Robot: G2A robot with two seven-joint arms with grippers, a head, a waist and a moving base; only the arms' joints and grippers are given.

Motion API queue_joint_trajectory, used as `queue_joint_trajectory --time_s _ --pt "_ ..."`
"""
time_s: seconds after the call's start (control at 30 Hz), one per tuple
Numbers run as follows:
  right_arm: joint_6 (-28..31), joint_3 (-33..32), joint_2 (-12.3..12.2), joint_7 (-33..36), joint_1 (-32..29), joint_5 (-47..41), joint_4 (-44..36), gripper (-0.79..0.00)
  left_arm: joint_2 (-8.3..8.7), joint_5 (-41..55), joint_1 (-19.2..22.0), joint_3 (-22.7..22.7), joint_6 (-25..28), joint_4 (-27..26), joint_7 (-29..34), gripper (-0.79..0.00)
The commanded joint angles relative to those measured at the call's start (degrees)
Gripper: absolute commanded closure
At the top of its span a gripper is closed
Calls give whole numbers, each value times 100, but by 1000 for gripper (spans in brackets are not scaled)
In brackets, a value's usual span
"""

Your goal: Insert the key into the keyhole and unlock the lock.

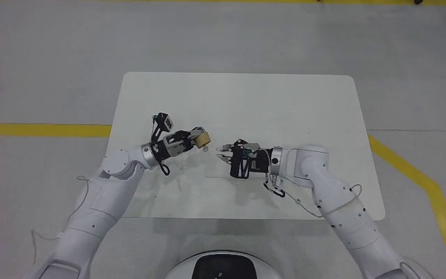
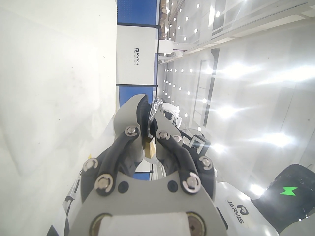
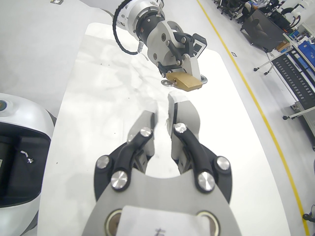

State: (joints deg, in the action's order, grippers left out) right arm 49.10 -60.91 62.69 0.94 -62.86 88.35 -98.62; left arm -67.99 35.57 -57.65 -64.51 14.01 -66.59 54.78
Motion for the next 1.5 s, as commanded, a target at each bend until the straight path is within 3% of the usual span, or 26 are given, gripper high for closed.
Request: queue_joint_trajectory --time_s 0.0,0.03,0.07,0.23,0.43,0.67,0.93,1.13,1.47 --pt "20 -226 -73 -106 -275 170 -264 -570 0 -7 0 2 3 -1 -3 0" --pt "34 -335 -108 -145 -424 250 -404 -730 0 -7 0 2 3 -1 -3 0" --pt "24 -448 -143 -178 -587 323 -548 -785 0 -7 0 2 3 -1 -3 0" --pt "11 -521 -165 -198 -703 357 -643 -785 0 -7 0 2 3 -1 -3 0" --pt "11 -521 -165 -198 -703 357 -643 -785 0 -49 -387 -225 379 -405 -1022 0" --pt "-1123 3 -54 468 -608 1093 -913 -785 -106 -408 -606 18 443 -707 -2137 0" --pt "-2116 776 120 1374 -298 2315 -923 -665 -148 -193 -472 74 -91 -590 -1833 0" --pt "-2361 1149 222 1713 -201 2812 -897 -489 -160 -258 -432 60 -190 -548 -1748 0" --pt "-2638 1449 346 1908 -110 3414 -799 -382 -181 -530 -418 82 -257 -571 -1771 0"
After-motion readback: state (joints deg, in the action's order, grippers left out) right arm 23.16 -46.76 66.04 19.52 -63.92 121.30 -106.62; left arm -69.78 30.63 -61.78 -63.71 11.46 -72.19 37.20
